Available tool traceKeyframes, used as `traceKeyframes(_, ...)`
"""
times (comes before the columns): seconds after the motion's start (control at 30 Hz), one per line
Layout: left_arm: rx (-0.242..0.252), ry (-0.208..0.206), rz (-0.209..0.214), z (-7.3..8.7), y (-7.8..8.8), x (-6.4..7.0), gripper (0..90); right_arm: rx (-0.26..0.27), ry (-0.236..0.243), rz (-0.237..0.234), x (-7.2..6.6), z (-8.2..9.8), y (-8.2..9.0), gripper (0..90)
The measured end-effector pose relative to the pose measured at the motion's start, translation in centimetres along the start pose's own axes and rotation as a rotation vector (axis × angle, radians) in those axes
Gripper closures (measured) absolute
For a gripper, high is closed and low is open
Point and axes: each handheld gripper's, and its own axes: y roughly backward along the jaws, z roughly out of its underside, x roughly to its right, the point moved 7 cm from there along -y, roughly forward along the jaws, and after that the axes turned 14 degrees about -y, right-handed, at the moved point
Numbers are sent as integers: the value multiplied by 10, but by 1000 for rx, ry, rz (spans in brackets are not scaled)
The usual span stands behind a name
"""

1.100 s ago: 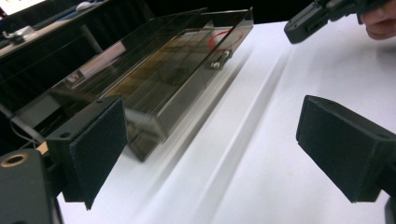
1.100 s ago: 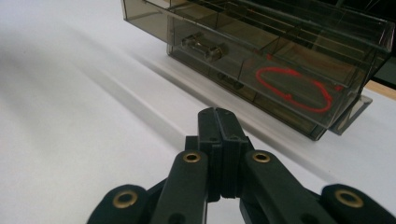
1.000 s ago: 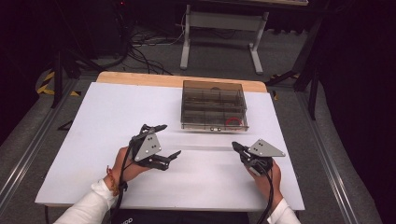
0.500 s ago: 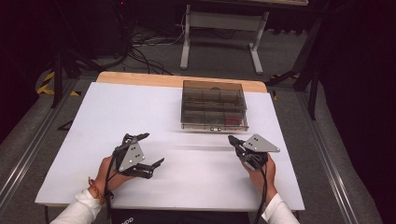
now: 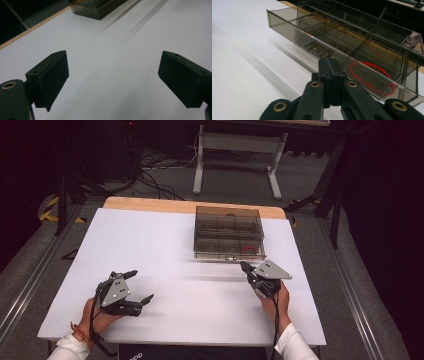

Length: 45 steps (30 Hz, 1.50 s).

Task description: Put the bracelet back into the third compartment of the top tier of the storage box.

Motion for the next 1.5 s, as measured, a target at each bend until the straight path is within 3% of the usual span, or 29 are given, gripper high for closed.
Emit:
traceKeyframes(0.2,-9,19,-49,9,14,-9,105,9,0,3,-1,-3,-4,900)
traceKeyframes(0.4,-2,65,-81,17,26,-16,106,7,12,-6,-4,-5,-9,900)
traceKeyframes(0.73,-20,55,-109,21,29,-21,110,11,15,3,-4,-7,-16,900)
traceKeyframes(1.07,-16,57,-109,21,29,-21,110,-1,17,-2,-4,-6,-19,900)
traceKeyframes(1.27,-16,63,-106,22,28,-21,110,-2,-12,21,3,-4,-21,900)
traceKeyframes(1.5,-13,64,-105,21,28,-21,111,1,-7,33,3,-3,-27,900)
